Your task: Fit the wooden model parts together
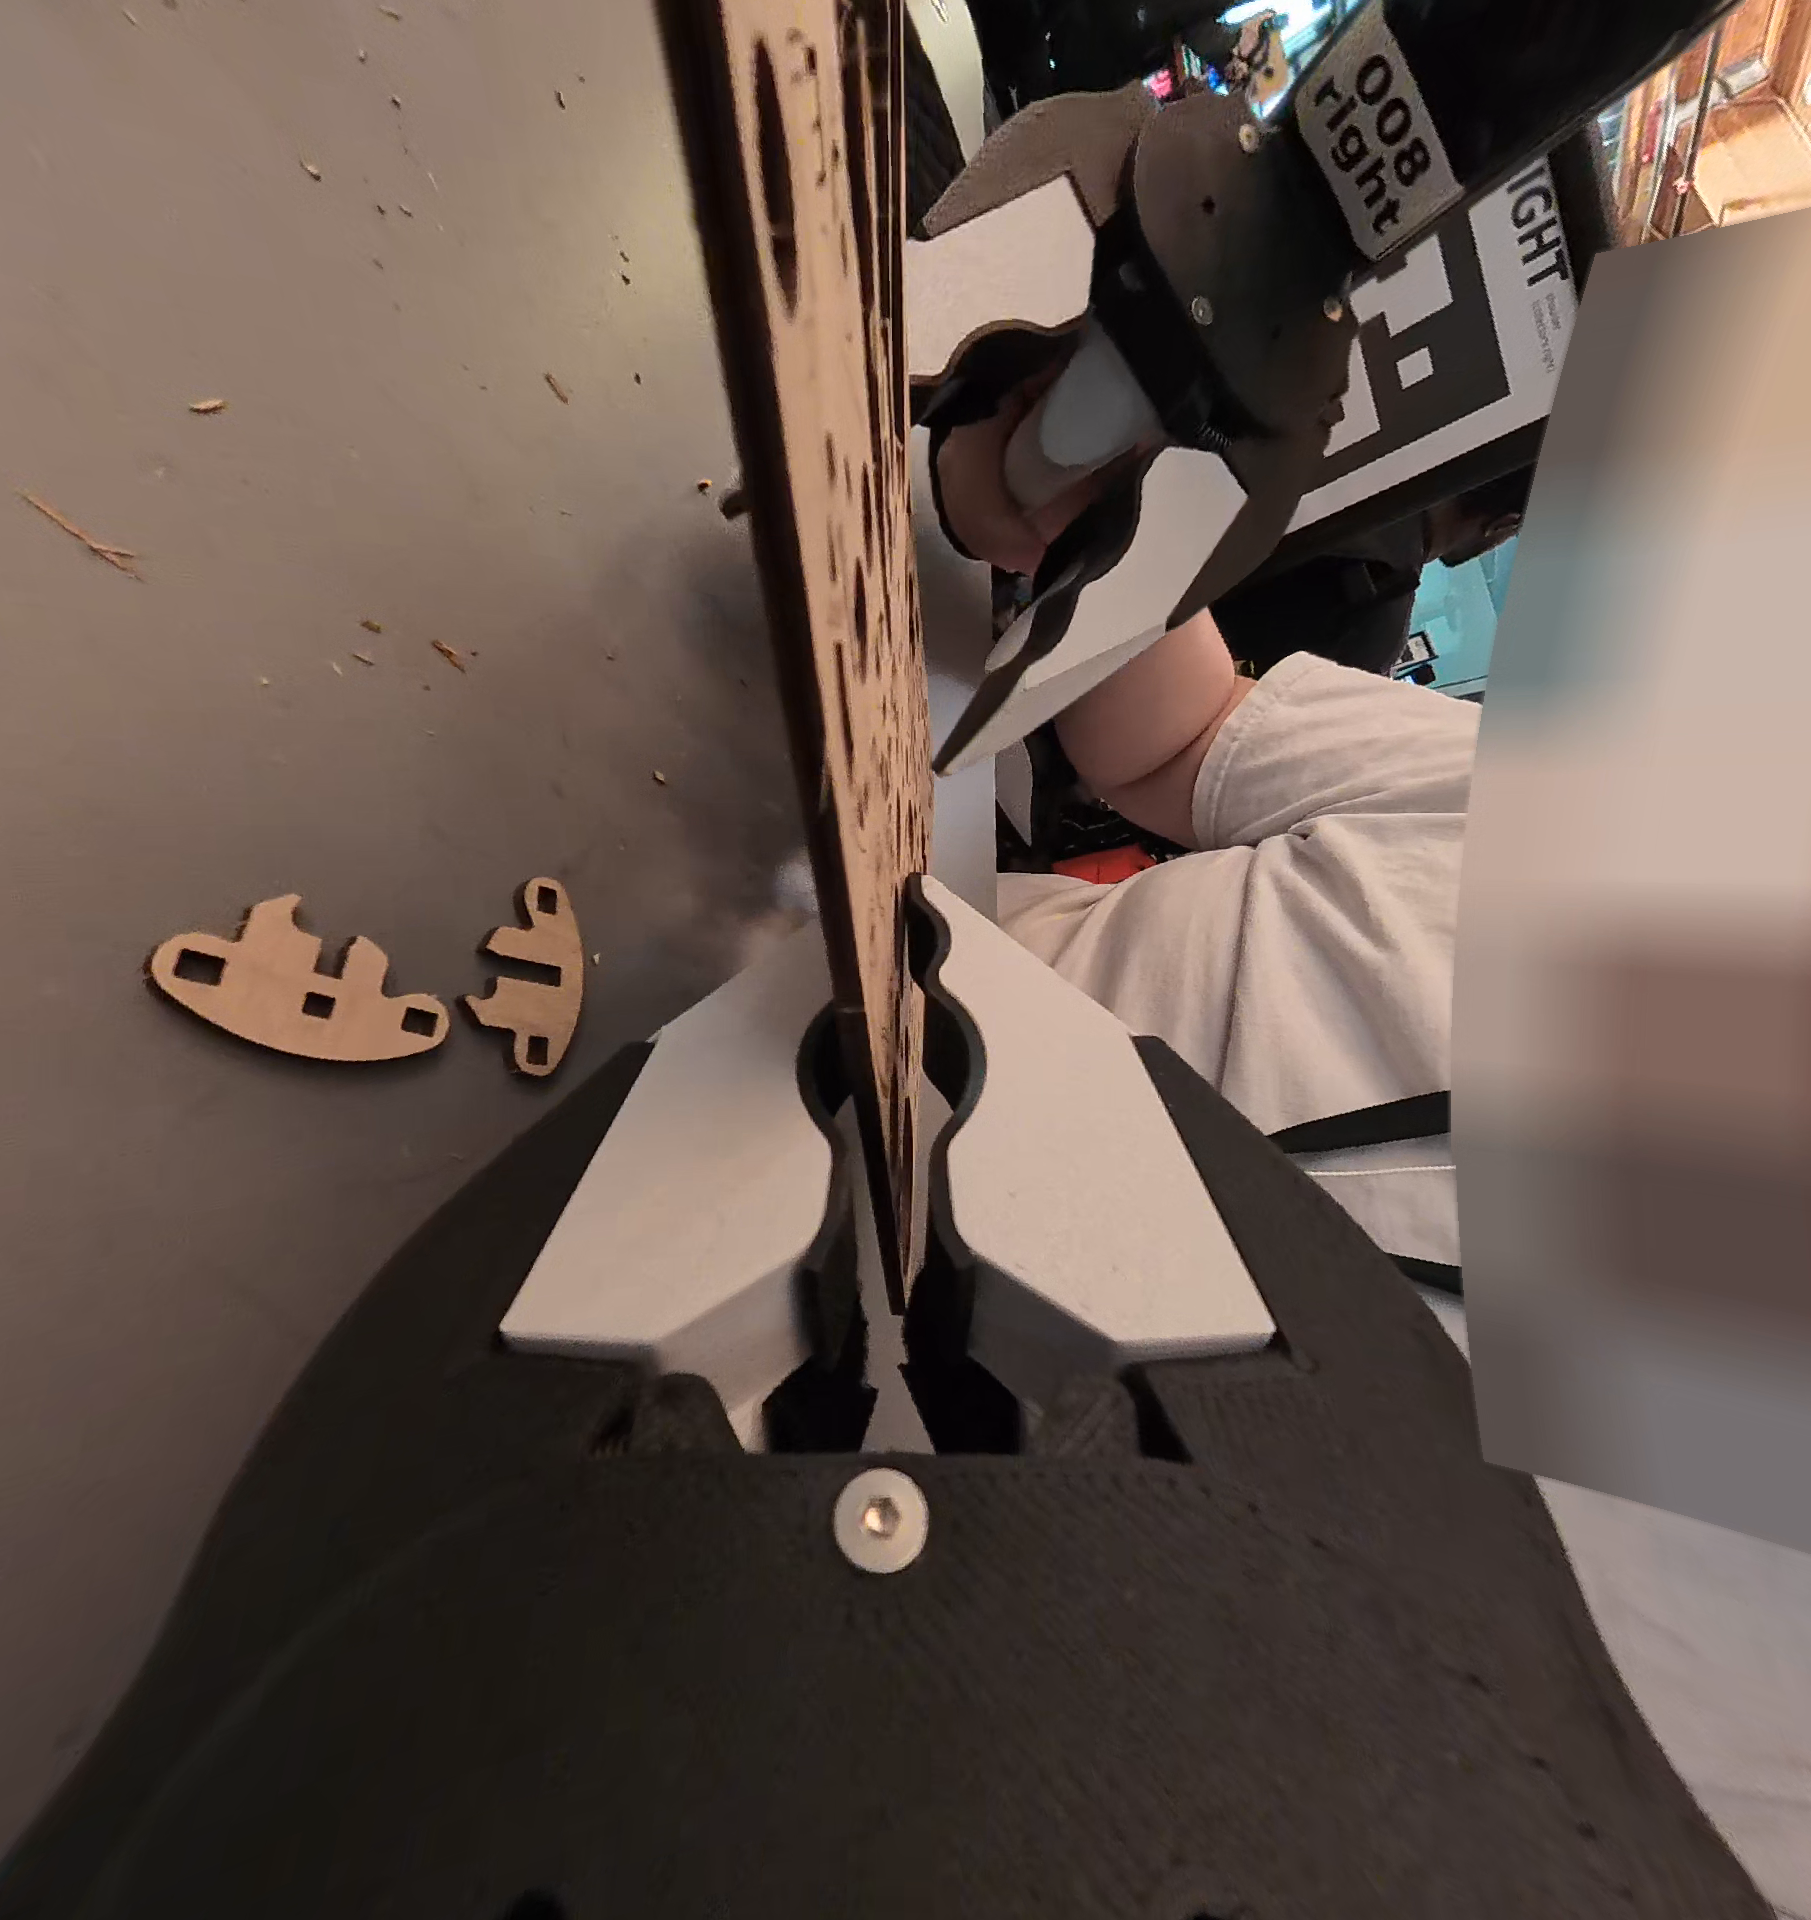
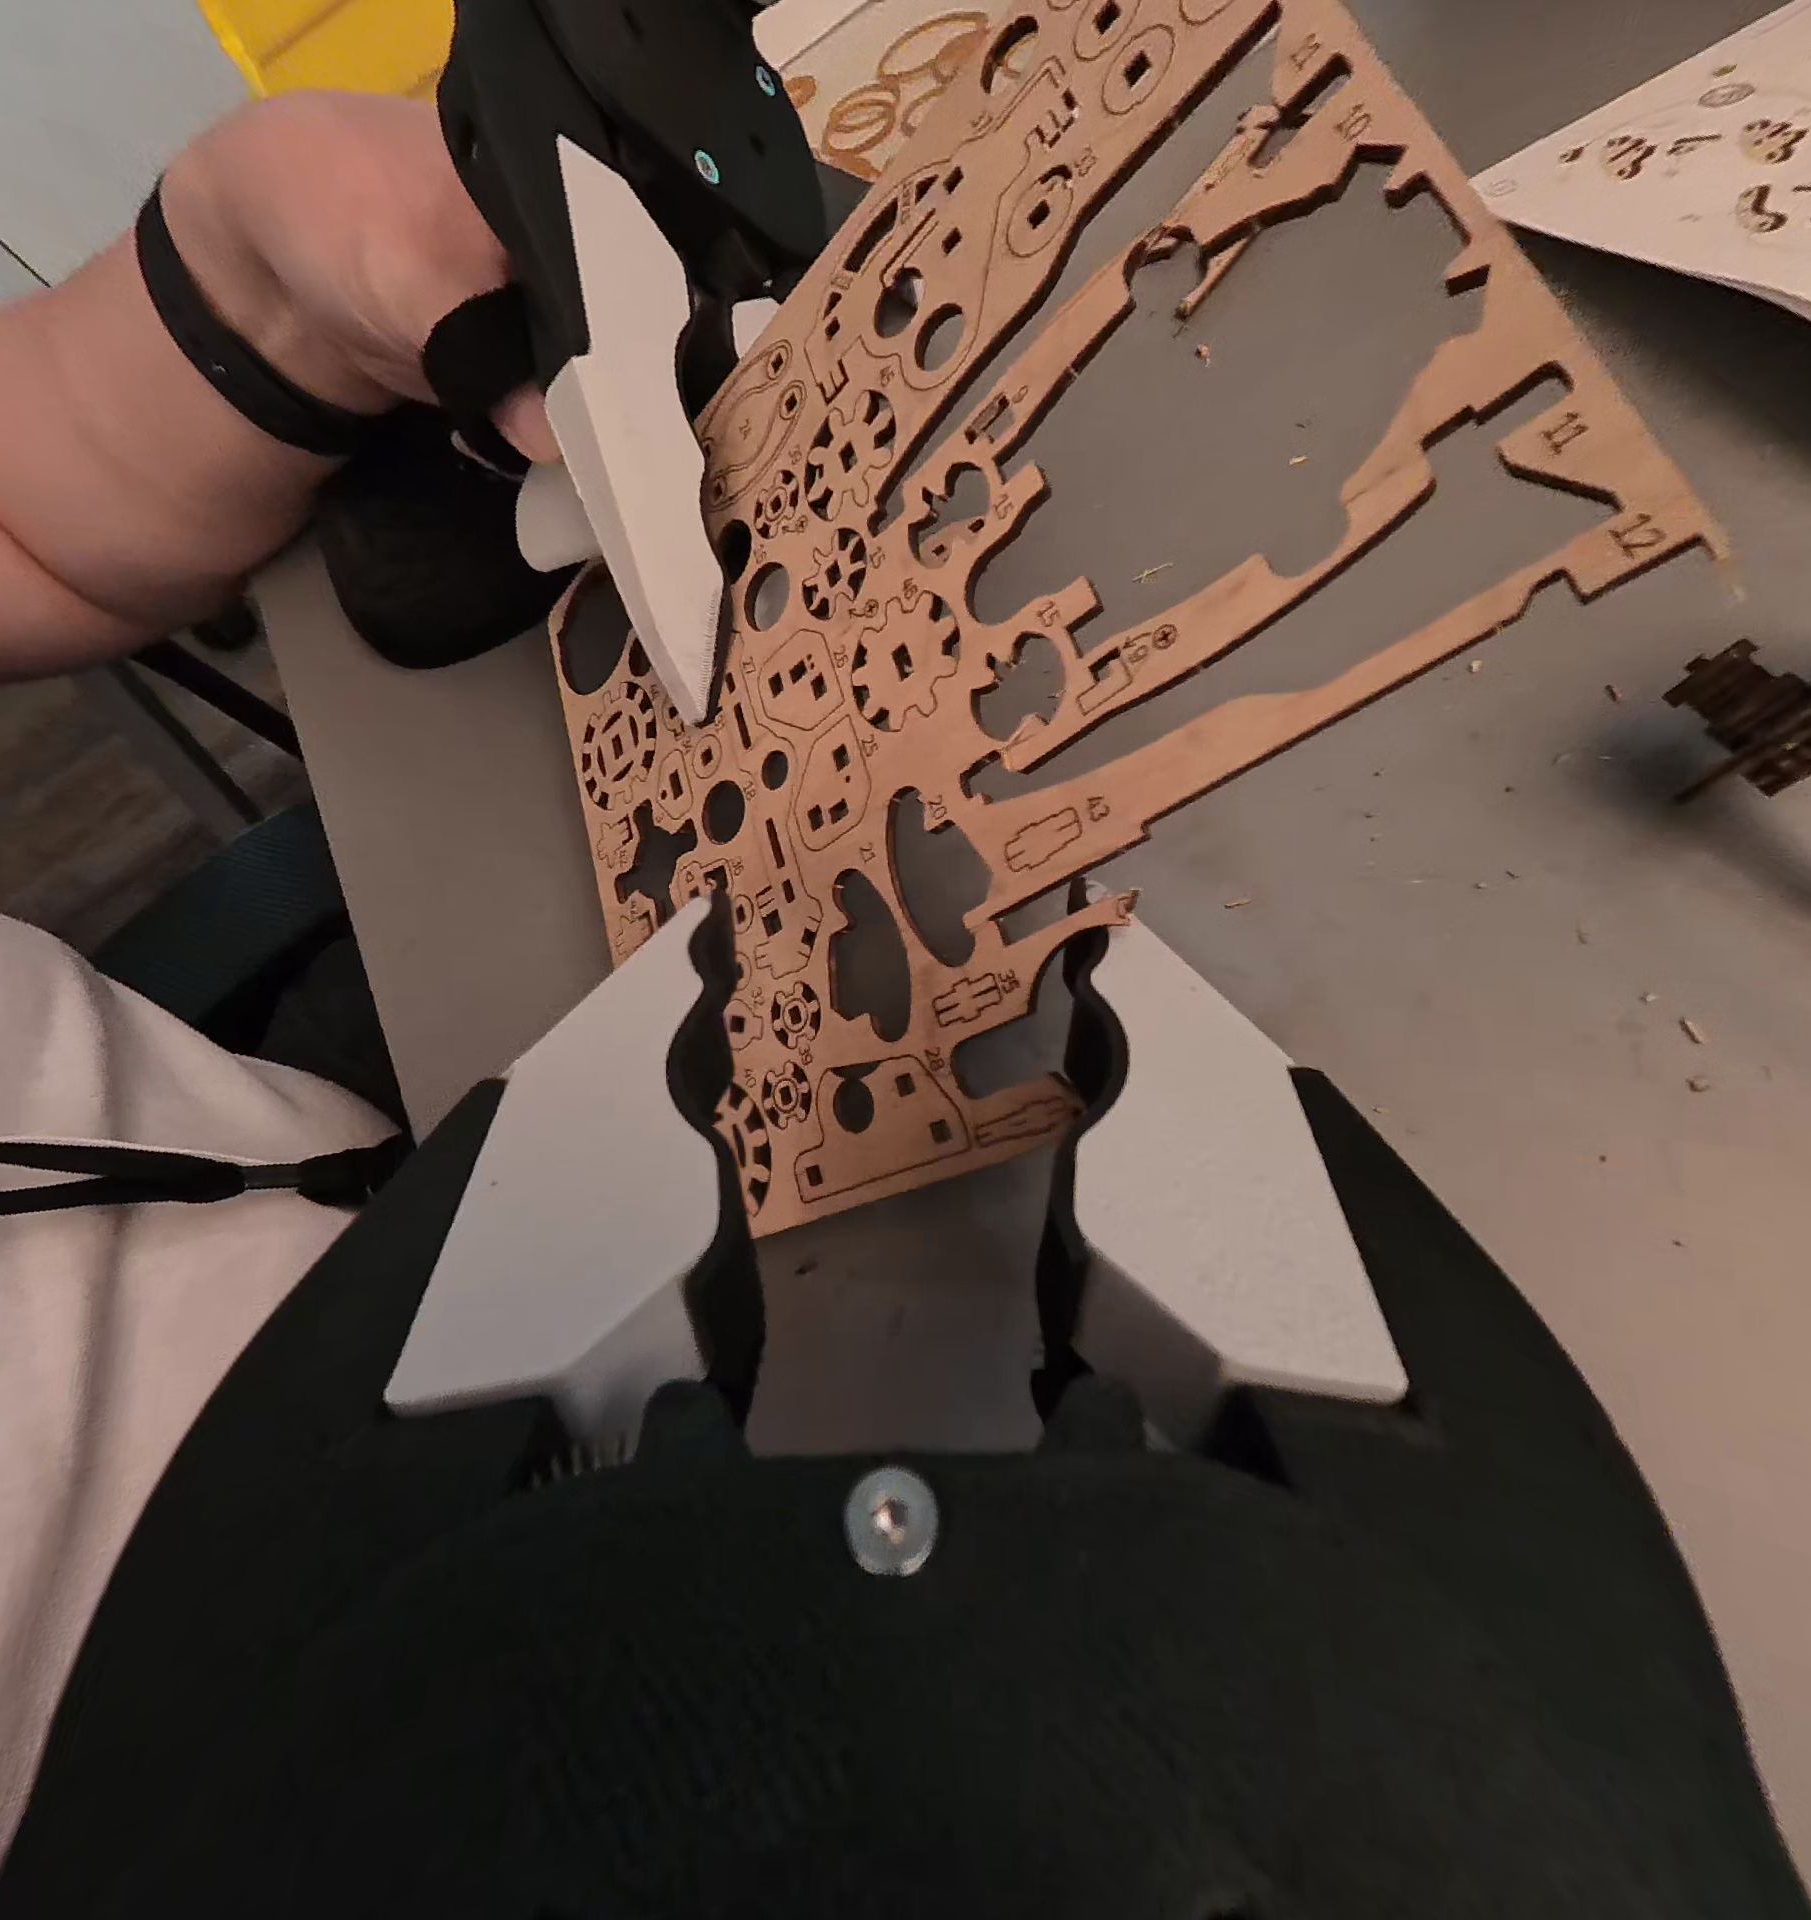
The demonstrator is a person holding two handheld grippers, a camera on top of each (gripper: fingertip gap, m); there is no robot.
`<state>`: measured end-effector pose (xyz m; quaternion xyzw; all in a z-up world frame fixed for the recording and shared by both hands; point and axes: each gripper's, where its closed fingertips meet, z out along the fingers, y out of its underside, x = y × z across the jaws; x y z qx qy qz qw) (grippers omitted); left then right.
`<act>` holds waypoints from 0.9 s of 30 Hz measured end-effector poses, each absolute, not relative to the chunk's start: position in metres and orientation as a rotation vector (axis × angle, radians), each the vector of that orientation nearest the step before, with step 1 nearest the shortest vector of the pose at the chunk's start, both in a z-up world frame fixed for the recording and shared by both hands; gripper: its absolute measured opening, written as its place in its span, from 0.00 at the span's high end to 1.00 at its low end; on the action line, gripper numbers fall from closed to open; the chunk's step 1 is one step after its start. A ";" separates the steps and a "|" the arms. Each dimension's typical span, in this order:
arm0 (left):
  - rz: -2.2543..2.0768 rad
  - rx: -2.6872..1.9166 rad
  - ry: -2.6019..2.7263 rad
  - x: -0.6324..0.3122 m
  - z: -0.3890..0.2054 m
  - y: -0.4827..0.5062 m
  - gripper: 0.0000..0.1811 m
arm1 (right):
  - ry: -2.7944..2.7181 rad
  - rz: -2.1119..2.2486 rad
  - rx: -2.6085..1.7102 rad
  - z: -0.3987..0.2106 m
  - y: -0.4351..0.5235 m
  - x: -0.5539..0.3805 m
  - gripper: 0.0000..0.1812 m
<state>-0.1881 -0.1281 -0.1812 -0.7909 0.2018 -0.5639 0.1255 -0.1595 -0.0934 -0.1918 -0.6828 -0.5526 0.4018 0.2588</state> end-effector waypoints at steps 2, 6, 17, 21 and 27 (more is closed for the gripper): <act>-1.647 -2.304 0.583 -0.188 -0.181 -0.128 0.99 | -1.498 1.088 -1.869 -0.193 -0.094 -0.160 0.64; -1.646 -2.306 0.579 -0.188 -0.181 -0.128 0.99 | -1.499 1.061 -1.877 -0.197 -0.093 -0.161 0.64; -1.667 -2.301 0.580 -0.187 -0.180 -0.130 0.99 | -1.524 1.054 -1.850 -0.199 -0.094 -0.161 0.66; -1.660 -2.311 0.588 -0.186 -0.182 -0.131 0.99 | -1.540 1.034 -1.842 -0.201 -0.095 -0.159 0.65; -1.616 -2.319 0.590 -0.186 -0.184 -0.129 0.99 | -1.555 0.979 -1.860 -0.204 -0.092 -0.159 0.65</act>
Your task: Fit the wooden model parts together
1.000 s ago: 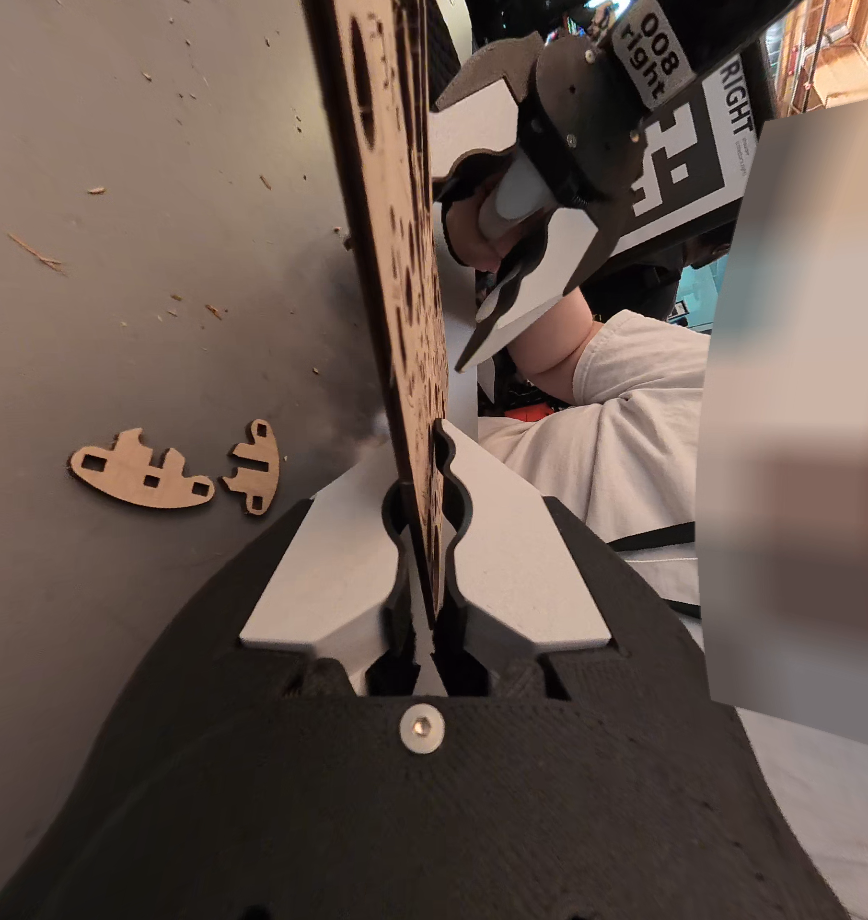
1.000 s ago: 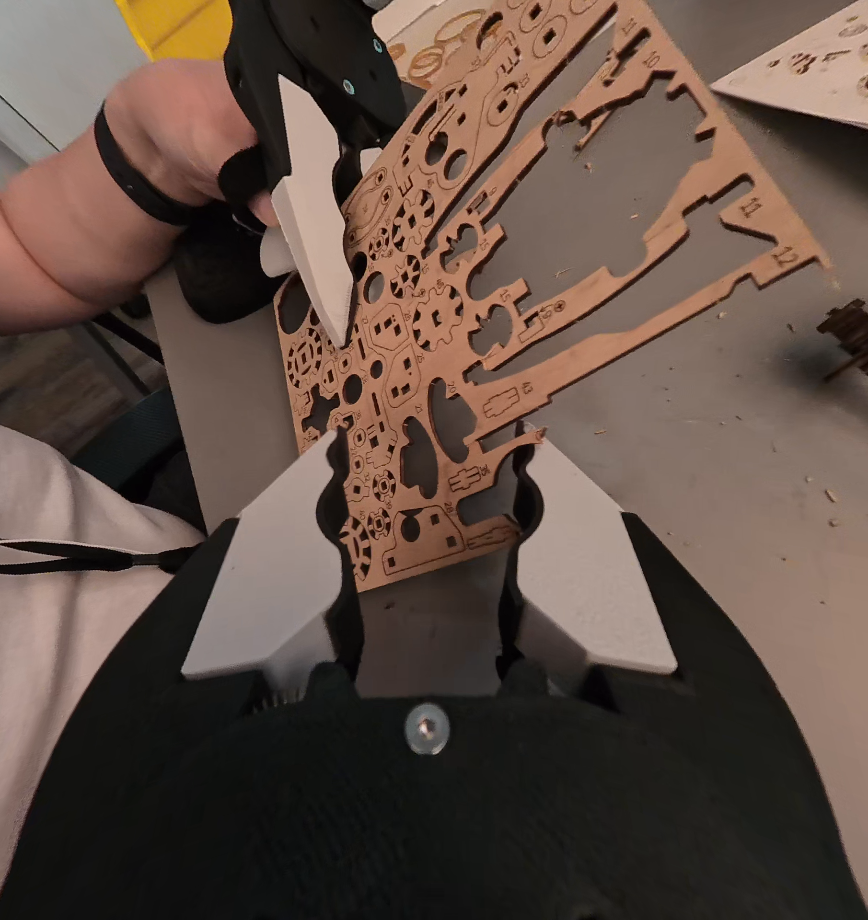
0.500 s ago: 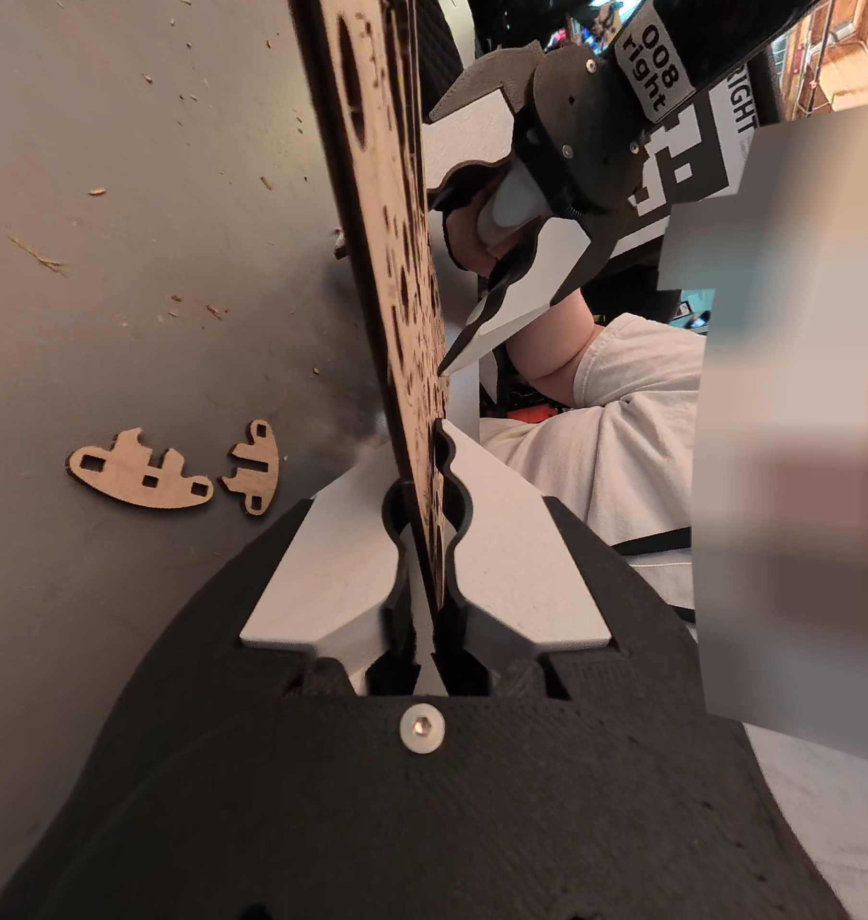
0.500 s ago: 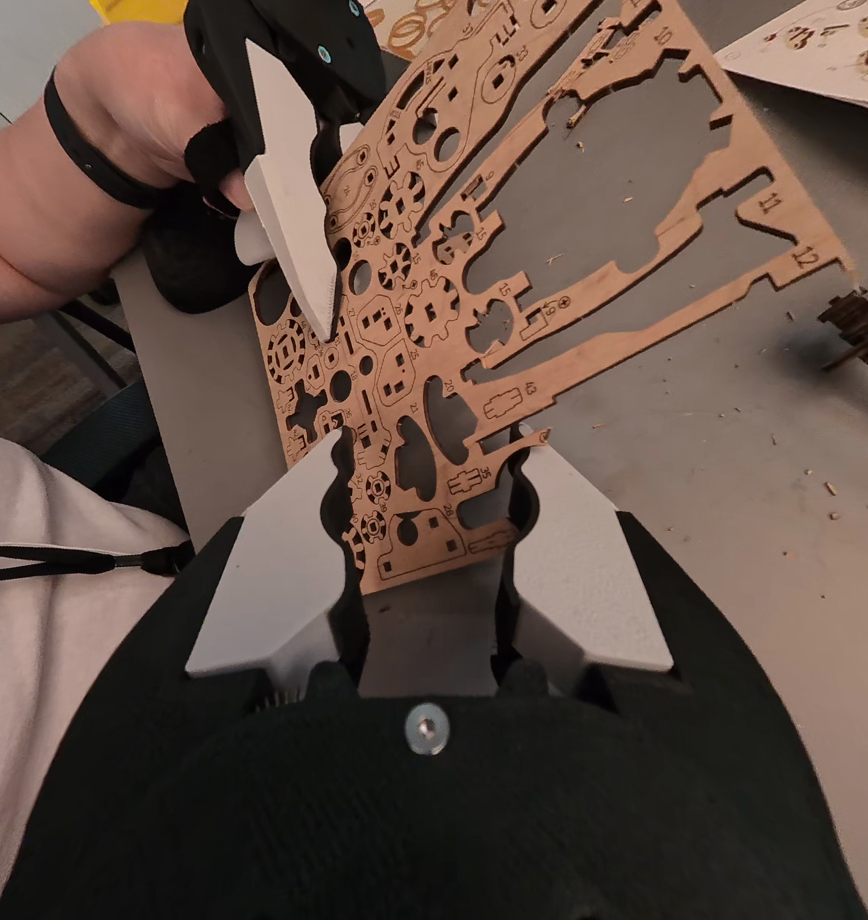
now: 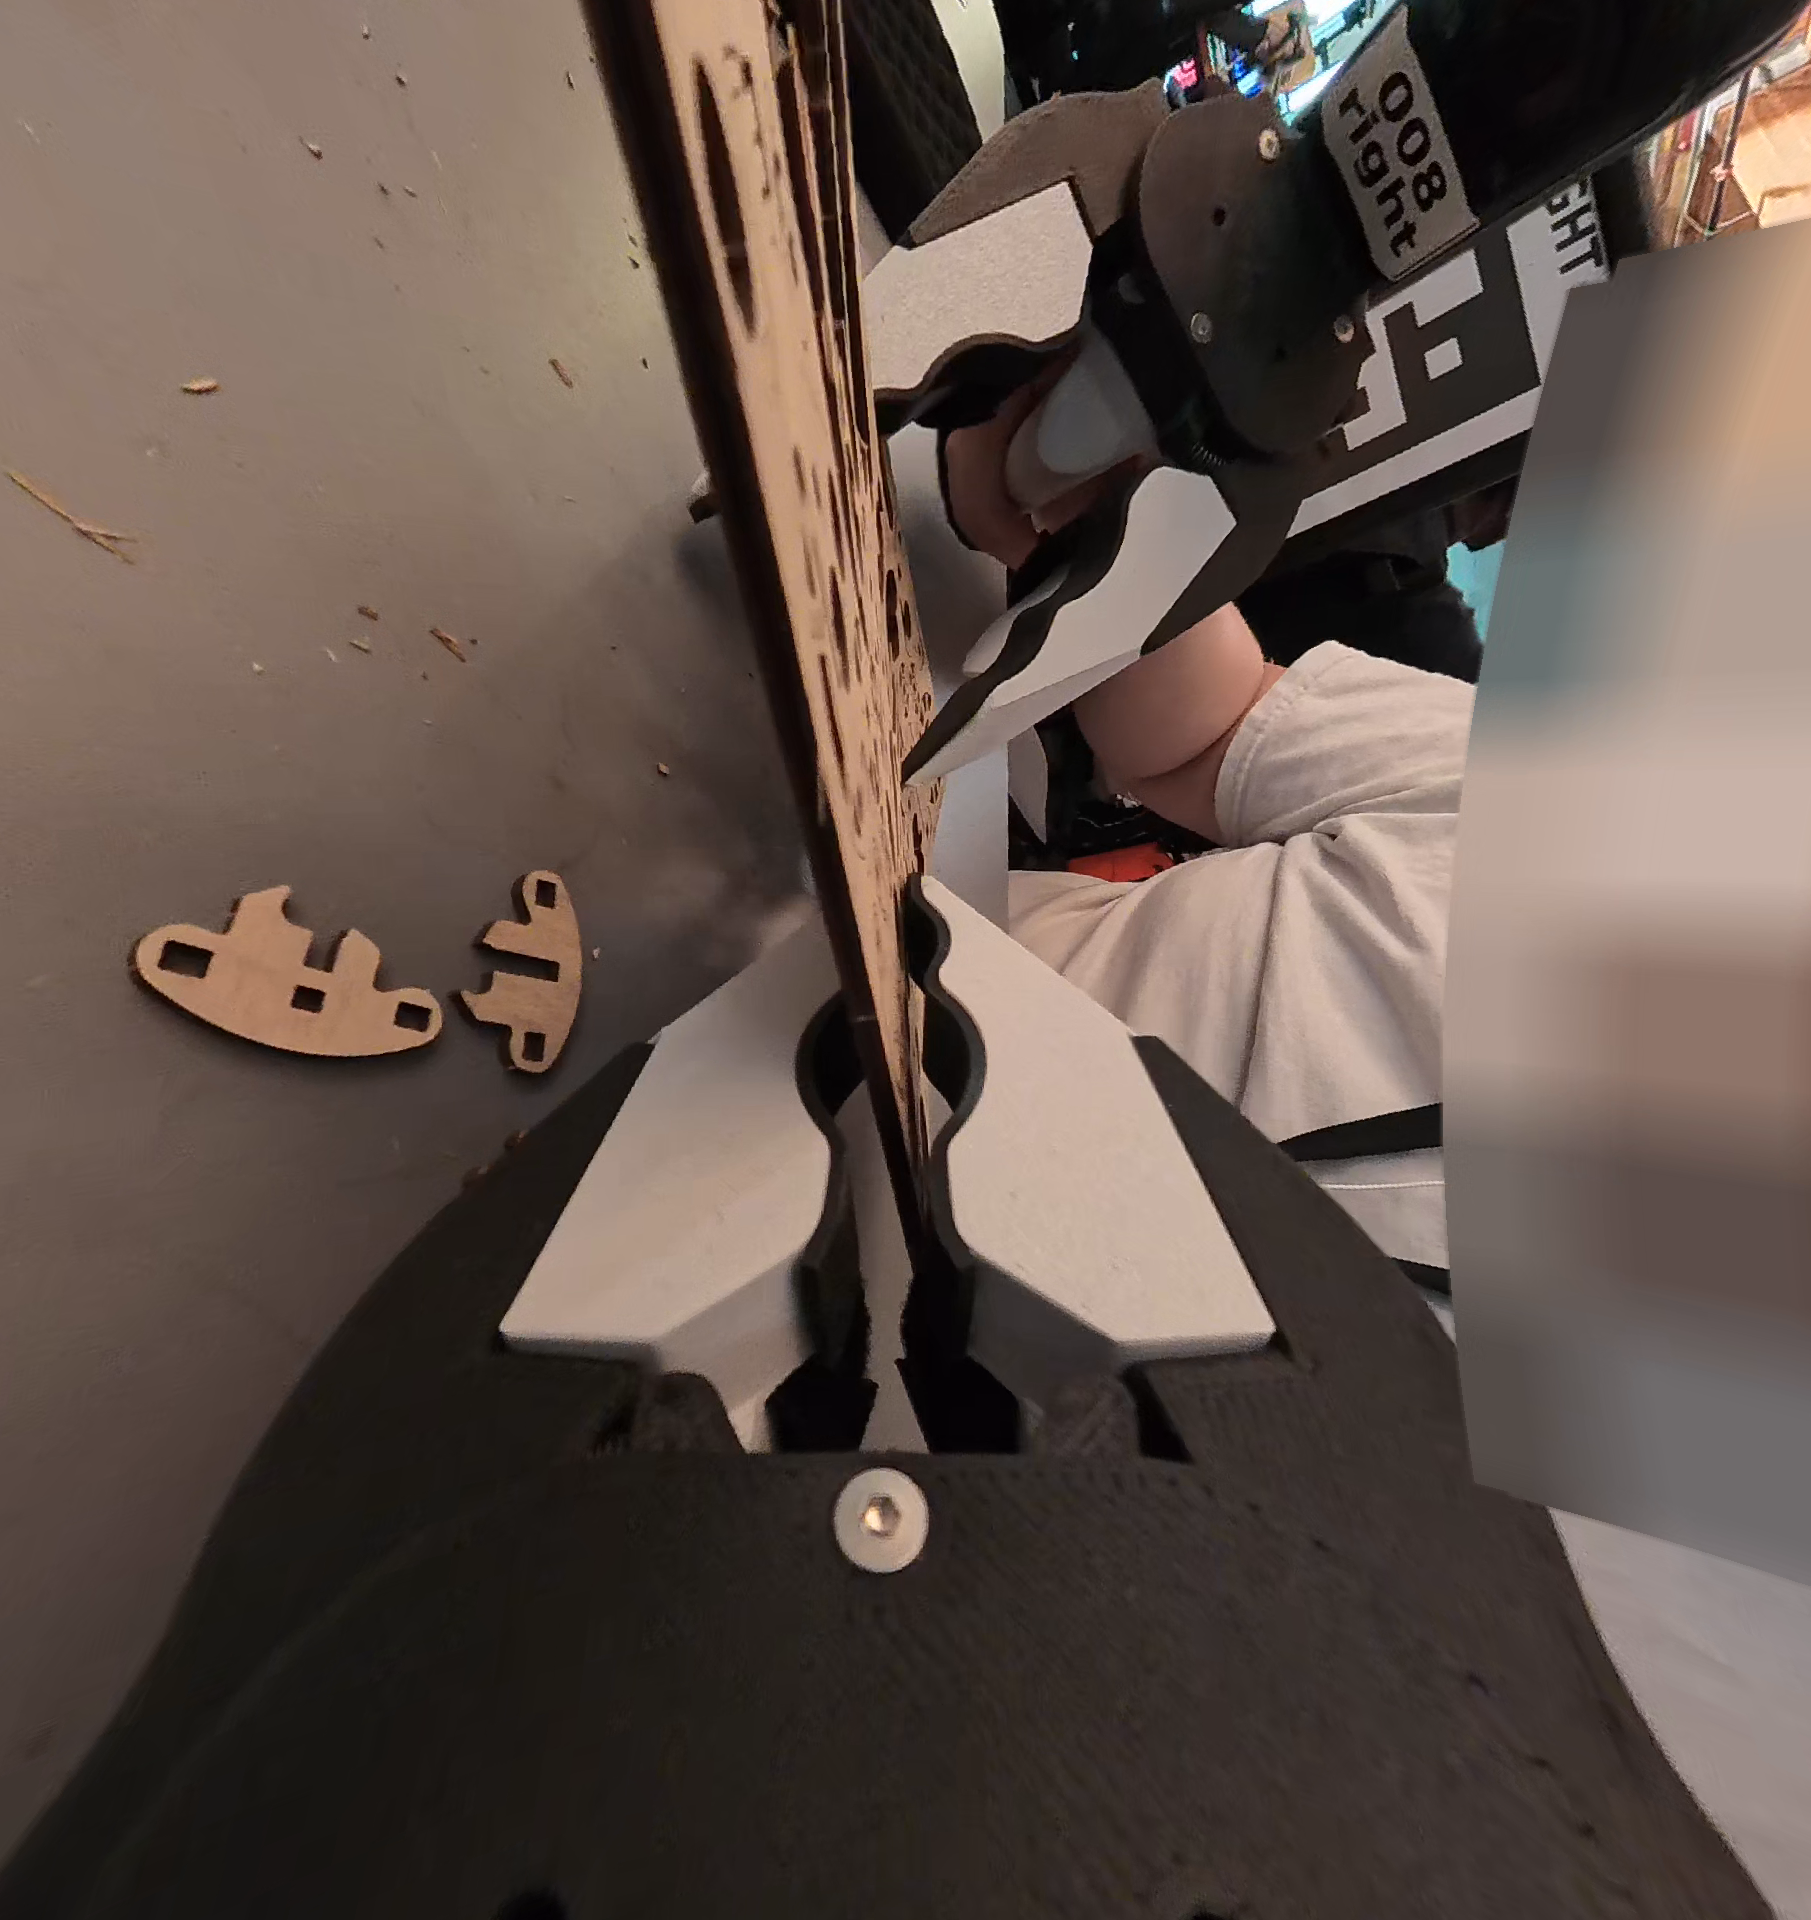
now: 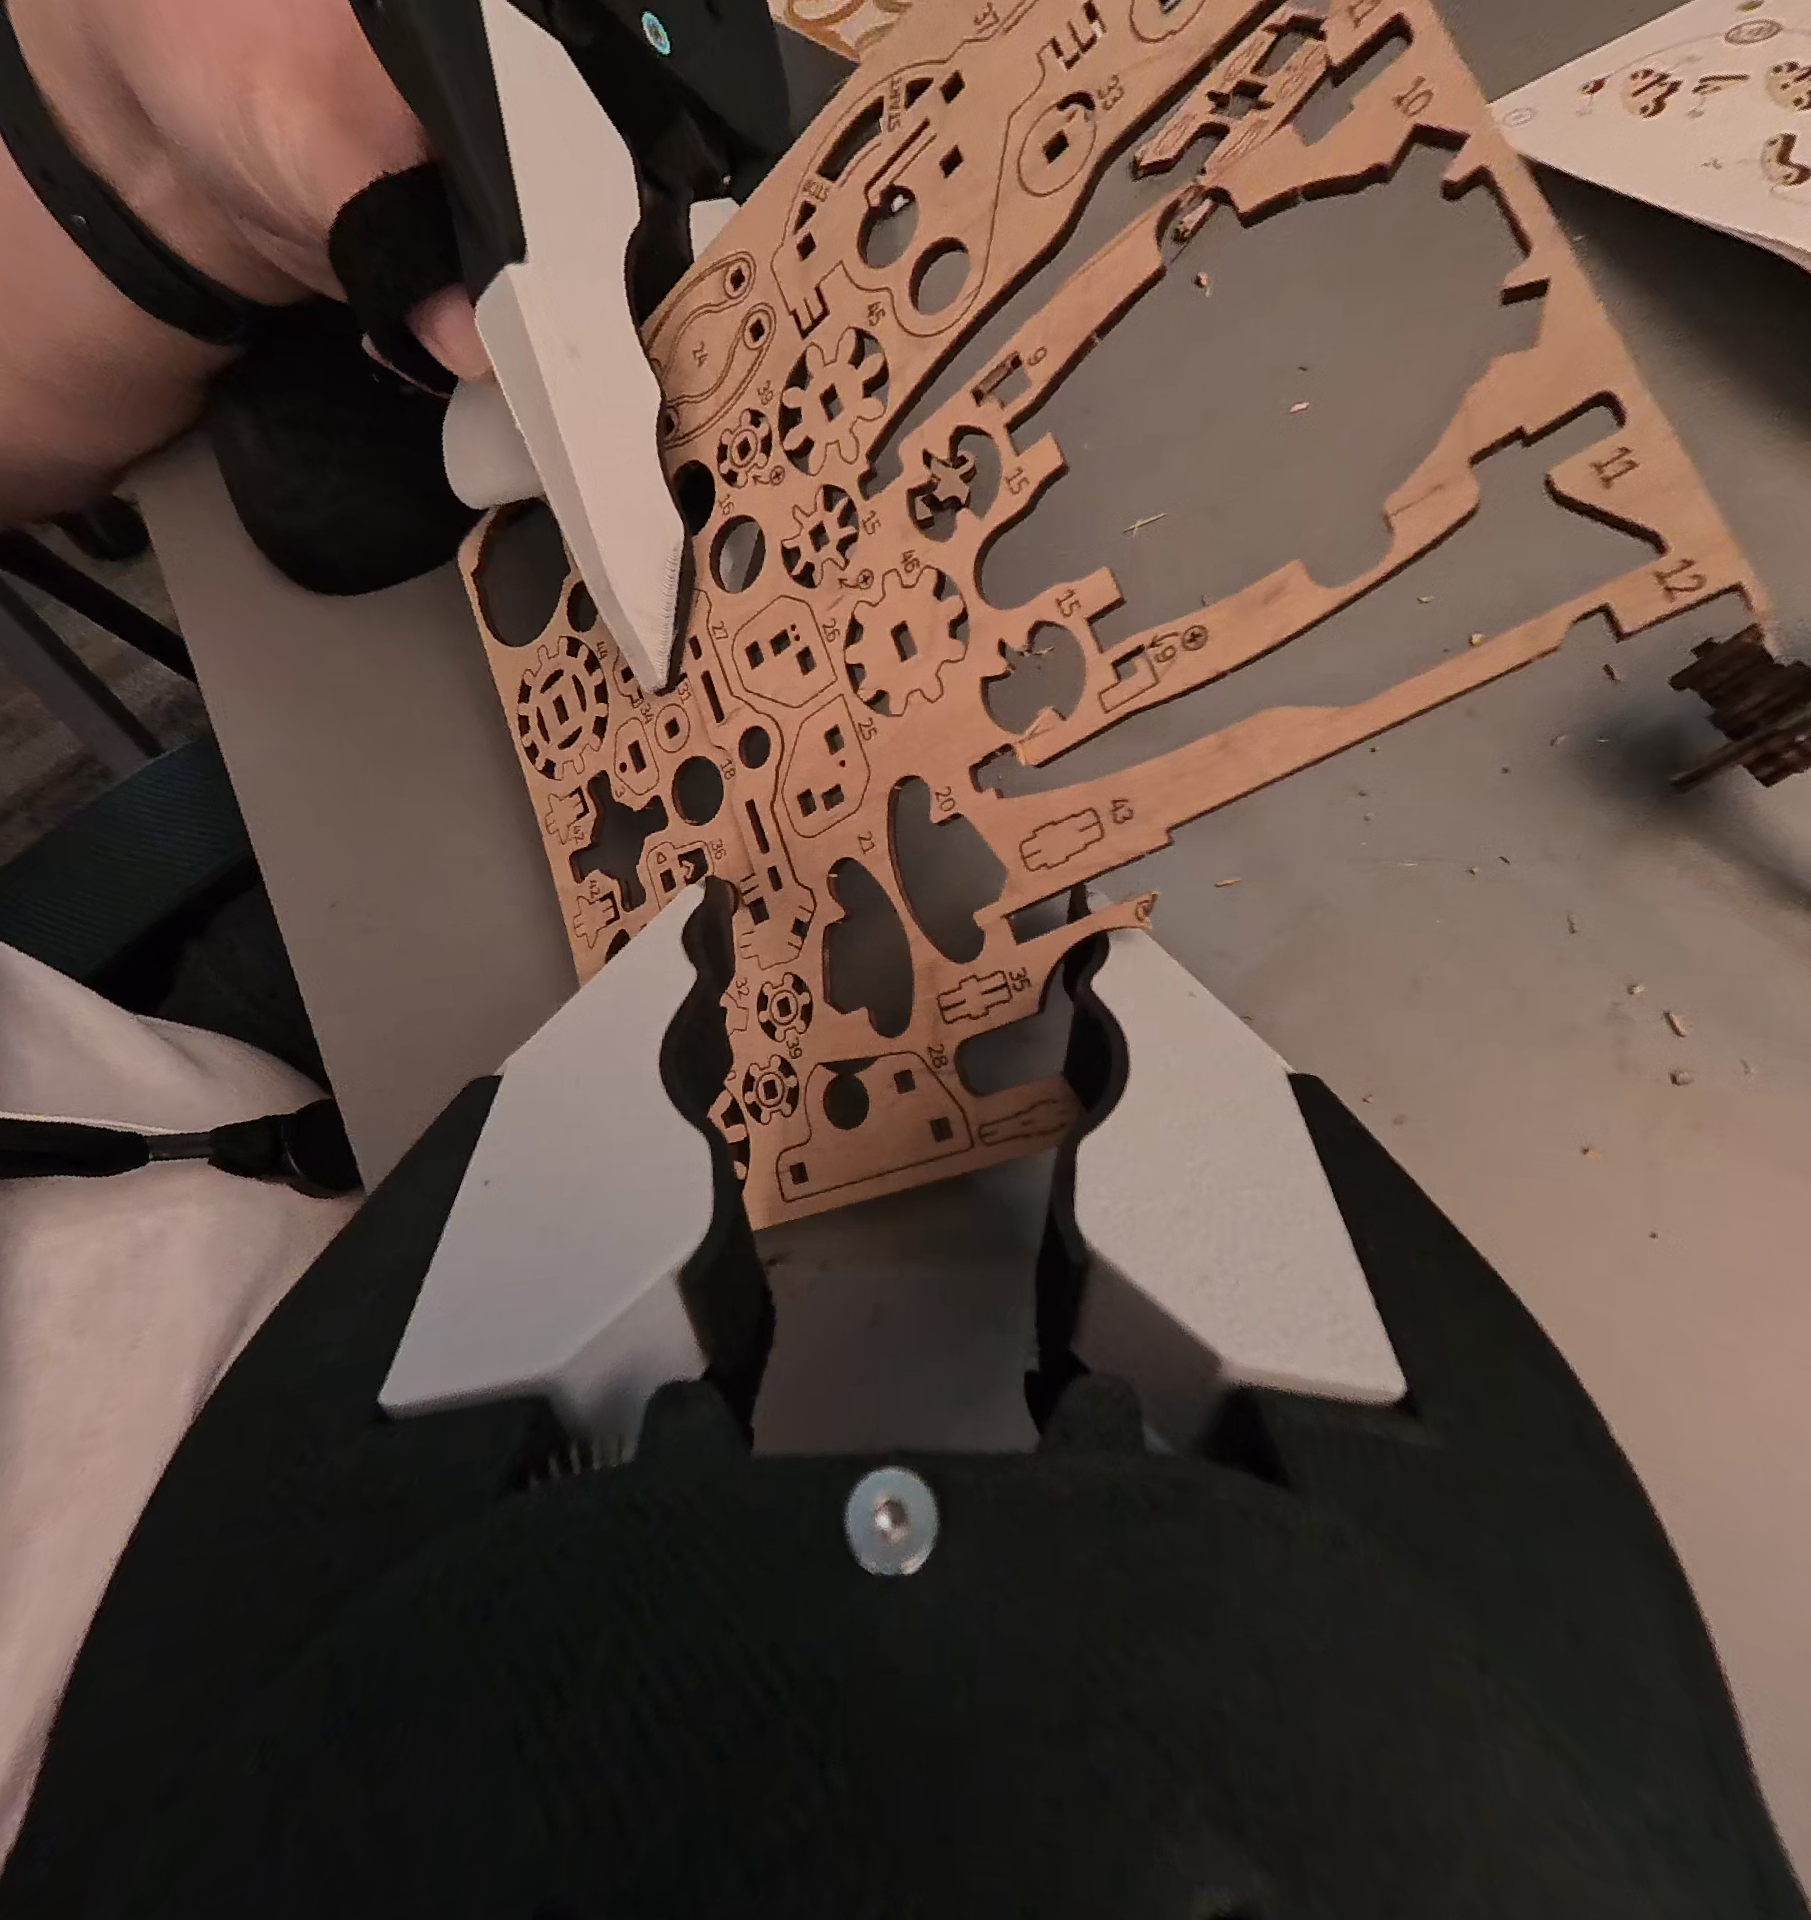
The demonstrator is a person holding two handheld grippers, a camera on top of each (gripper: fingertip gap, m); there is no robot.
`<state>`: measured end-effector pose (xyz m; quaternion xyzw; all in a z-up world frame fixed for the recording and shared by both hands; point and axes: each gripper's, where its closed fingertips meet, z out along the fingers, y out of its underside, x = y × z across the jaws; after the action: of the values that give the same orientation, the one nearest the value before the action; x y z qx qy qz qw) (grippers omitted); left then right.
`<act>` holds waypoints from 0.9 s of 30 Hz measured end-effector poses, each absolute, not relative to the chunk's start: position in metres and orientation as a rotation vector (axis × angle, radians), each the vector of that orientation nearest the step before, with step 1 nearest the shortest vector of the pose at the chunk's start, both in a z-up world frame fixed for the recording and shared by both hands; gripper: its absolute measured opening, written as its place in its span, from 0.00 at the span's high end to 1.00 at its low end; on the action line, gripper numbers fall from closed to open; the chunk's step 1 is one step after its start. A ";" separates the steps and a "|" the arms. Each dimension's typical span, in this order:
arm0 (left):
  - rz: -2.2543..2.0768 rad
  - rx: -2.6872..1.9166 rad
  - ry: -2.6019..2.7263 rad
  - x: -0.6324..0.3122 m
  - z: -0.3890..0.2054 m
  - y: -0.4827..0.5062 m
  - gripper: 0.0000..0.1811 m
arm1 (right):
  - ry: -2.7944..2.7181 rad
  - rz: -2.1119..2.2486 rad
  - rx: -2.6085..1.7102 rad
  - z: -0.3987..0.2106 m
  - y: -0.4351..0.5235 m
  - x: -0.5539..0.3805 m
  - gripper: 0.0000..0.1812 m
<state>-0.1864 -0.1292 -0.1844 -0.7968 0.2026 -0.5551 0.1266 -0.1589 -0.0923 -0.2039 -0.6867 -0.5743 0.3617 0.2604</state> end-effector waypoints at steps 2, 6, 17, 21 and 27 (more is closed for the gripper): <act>-1.612 -2.324 0.587 -0.187 -0.185 -0.129 0.99 | -1.552 0.965 -1.872 -0.204 -0.092 -0.159 0.65; -1.607 -2.341 0.579 -0.187 -0.188 -0.129 0.99 | -1.551 0.946 -1.888 -0.207 -0.092 -0.159 0.65; -1.596 -2.349 0.583 -0.188 -0.190 -0.128 0.99 | -1.576 0.884 -1.910 -0.210 -0.090 -0.157 0.64; -1.592 -2.347 0.581 -0.188 -0.190 -0.128 0.99 | -1.589 0.873 -1.910 -0.209 -0.089 -0.158 0.64; -1.564 -2.359 0.578 -0.188 -0.192 -0.127 0.99 | -1.602 0.839 -1.914 -0.211 -0.087 -0.157 0.63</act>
<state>-0.1881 -0.1272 -0.1924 -0.8101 0.1985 -0.5371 0.1258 -0.1573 -0.0872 -0.2110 -0.7036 -0.5887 0.3084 0.2516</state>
